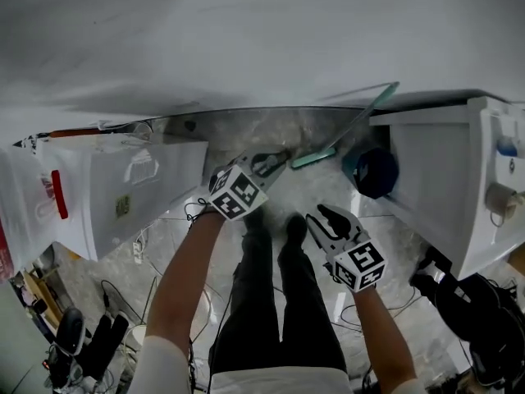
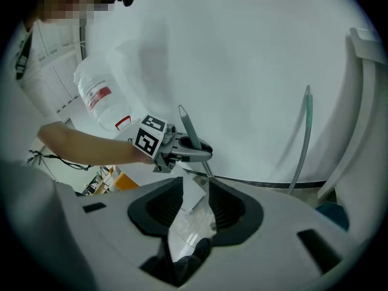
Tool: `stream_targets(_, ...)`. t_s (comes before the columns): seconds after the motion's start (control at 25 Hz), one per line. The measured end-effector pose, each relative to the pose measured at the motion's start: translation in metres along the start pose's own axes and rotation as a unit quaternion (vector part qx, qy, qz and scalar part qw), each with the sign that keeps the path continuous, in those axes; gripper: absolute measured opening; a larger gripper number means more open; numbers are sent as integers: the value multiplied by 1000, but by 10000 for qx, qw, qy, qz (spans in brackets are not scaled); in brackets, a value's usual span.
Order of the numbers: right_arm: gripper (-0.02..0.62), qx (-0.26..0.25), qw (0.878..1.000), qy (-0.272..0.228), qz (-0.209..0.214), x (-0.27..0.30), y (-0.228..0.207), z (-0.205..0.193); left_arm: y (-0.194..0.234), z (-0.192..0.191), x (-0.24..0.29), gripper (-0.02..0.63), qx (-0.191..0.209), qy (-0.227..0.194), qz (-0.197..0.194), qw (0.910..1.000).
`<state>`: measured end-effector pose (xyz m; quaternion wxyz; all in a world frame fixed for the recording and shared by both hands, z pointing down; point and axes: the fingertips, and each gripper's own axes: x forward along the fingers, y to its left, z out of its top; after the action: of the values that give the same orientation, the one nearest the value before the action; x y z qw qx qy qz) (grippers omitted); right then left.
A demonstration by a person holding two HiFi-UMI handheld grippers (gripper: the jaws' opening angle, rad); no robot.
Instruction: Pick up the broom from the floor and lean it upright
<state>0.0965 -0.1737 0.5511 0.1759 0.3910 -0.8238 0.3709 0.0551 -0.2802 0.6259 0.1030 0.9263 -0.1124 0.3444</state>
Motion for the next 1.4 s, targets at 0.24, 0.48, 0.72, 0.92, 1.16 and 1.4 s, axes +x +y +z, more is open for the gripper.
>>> stream_targets(0.24, 132, 331, 9984, -343, -309, 20, -10, 23, 47, 6, 8, 65, -210, -371, 346, 9985)
stream_targets(0.48, 132, 611, 9949, -597, -538, 38, -9, 40, 104, 4, 14, 66, -750, -695, 787, 9916)
stream_targets(0.72, 132, 746, 9931, -637, -650, 50, -9, 46, 139, -3, 20, 66, -953, -625, 887, 9895)
stream_targets(0.92, 132, 788, 9923, -638, -713, 61, -12, 47, 162, -11, 16, 143, -1079, -582, 1061, 9868)
stream_targets(1.16, 130, 751, 9932, -584, -665, 72, -2, 50, 169, -21, 6, 257, -1397, -545, 1127, 9823)
stream_targets(1.4, 130, 662, 9943, -562, -620, 77, 6, 52, 167, -36, 0, 292, -1573, -403, 1104, 9805)
